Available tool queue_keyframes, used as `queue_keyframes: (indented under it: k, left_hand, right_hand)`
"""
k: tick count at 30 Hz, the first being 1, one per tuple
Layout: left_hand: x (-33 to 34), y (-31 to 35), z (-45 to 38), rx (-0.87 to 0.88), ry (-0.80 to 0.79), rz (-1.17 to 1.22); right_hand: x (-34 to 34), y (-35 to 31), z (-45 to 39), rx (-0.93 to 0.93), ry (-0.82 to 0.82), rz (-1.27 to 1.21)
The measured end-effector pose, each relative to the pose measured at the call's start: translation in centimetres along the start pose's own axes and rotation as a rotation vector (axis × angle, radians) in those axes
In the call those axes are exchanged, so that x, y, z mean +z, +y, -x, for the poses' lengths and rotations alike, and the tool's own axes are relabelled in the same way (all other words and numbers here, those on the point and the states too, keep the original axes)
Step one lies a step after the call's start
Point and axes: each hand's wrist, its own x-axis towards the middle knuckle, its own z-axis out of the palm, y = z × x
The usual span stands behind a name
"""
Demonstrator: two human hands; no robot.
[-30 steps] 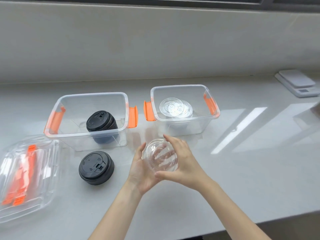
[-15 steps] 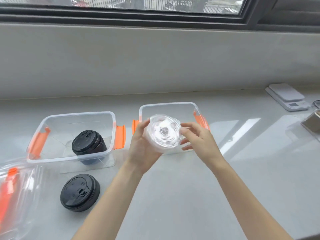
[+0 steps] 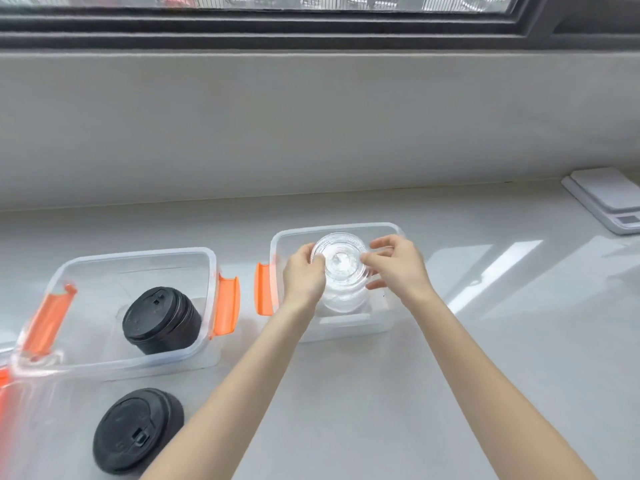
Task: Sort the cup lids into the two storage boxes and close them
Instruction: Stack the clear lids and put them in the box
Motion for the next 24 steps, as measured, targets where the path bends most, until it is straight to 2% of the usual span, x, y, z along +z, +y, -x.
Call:
queue_keyframes:
  k: [4, 7, 14, 18, 24]
  left_hand:
    - [0.4, -0.4, -1.2, 0.017, 0.036, -0.184]
    - [0.3, -0.8, -1.4, -0.008, 0.006, -0.266]
    - [-0.1, -1.3, -1.5, -0.120, -0.033, -0.210]
    - [-0.4, -1.3, -1.2, -0.179, -0.066, -0.161]
    - [-0.4, -0.7, -0.8, -0.184, -0.061, -0.124]
  right_hand:
    - [0.7, 1.0, -1.8, -0.039, 0.041, 0.170]
    - [1.2, 1.9, -2.3, -0.076, 0.054, 0.338]
    - [1.7, 2.9, -2.8, -0.121, 0.068, 0.455]
    - [1.7, 3.2, -2.8, -0.080, 0.035, 0.495]
    - [1.5, 2.9, -2.6, -0.046, -0.002, 0.485]
